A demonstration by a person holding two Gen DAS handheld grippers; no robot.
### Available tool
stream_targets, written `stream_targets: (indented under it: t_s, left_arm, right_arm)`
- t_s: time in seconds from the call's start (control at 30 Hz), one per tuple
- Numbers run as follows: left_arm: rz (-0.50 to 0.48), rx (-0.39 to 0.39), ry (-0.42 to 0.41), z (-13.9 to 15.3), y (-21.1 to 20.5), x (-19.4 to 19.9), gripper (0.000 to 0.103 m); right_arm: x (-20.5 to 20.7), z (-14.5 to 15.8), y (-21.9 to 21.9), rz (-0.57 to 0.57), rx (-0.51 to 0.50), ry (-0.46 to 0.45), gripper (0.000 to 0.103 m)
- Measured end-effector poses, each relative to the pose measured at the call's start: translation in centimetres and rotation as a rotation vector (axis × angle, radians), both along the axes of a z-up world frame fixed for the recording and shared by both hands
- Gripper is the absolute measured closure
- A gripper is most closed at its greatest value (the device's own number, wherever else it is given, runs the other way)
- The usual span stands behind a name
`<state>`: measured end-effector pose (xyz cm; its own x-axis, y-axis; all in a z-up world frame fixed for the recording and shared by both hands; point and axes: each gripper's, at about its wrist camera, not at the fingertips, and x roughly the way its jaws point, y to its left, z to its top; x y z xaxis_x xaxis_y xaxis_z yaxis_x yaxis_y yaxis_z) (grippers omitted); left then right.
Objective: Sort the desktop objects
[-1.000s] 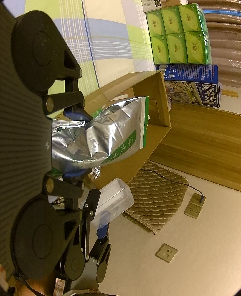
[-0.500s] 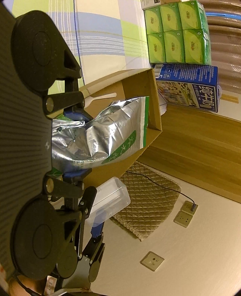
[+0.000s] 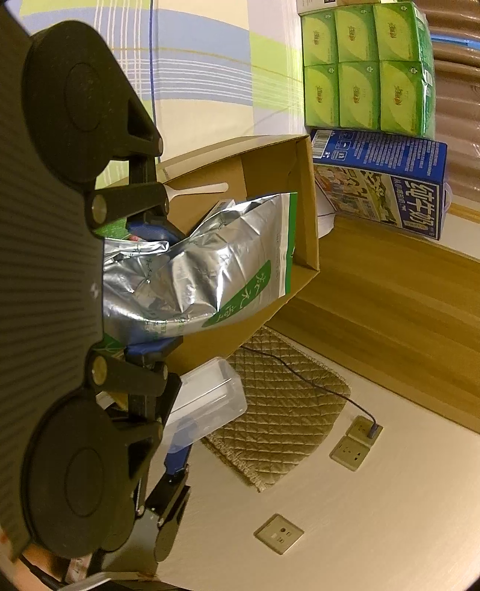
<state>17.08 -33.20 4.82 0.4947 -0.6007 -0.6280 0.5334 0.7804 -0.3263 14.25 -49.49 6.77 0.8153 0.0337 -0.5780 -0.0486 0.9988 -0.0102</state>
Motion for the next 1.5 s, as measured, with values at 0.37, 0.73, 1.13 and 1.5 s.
stream_targets:
  t_s: [0.37,0.73,1.13,1.5]
  left_arm:
    - [0.049,-0.039,0.034,-1.1,-0.2,2.8,0.053]
    - [0.140,0.016,-0.089,-0.8,4.8,-0.9,0.008]
    - [0.182,0.025,-0.006,-2.1,8.2,-7.7,0.001]
    - [0.210,0.092,-0.021,-0.8,9.4,-14.4,0.001]
  right_arm:
    - [2.1,-0.2,-0.1,0.000,0.035,0.005,0.048]
    - [1.3,0.0,0.5,0.010,0.142,0.001,0.012]
    - [-7.5,-0.8,2.5,-0.055,0.128,0.134,0.003]
    - [-16.0,0.6,4.5,-0.060,0.095,0.137,0.002]
